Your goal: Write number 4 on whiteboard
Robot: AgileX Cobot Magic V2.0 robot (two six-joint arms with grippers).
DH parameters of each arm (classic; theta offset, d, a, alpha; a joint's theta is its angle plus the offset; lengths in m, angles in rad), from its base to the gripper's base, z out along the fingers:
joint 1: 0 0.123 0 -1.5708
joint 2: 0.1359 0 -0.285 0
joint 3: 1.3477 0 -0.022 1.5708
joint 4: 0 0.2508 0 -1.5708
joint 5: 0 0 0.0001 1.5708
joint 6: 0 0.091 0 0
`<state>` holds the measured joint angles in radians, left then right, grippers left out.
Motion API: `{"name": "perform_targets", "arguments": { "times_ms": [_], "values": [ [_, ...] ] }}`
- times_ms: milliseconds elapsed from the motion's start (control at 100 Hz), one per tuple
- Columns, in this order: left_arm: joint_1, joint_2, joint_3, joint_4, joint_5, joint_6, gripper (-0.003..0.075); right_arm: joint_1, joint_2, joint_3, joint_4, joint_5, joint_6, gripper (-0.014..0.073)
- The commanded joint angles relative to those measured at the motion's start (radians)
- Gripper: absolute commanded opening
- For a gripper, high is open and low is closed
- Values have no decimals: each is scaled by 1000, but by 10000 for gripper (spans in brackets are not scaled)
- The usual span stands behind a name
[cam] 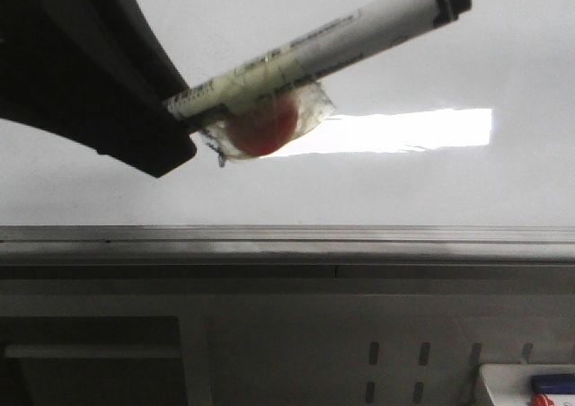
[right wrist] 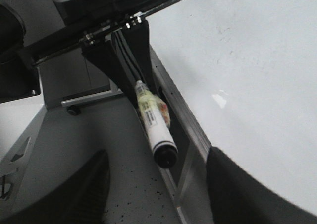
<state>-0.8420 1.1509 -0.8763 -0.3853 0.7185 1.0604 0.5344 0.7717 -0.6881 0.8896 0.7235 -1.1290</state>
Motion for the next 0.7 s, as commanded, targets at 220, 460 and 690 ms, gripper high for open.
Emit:
{"name": "perform_targets", "arguments": {
  "times_ms": [220, 460, 690],
  "values": [
    [-7, -43, -36, -85, -75, 83, -20, 100, 122, -87, 95, -62, -121, 377],
    [-7, -43, -36, -113, -75, 83, -20, 104, 232, -131, 163, -64, -139, 376],
    [-7, -43, -36, -115, -77, 83, -20, 104, 304, -151, 171, -54, -139, 283]
  ]
}}
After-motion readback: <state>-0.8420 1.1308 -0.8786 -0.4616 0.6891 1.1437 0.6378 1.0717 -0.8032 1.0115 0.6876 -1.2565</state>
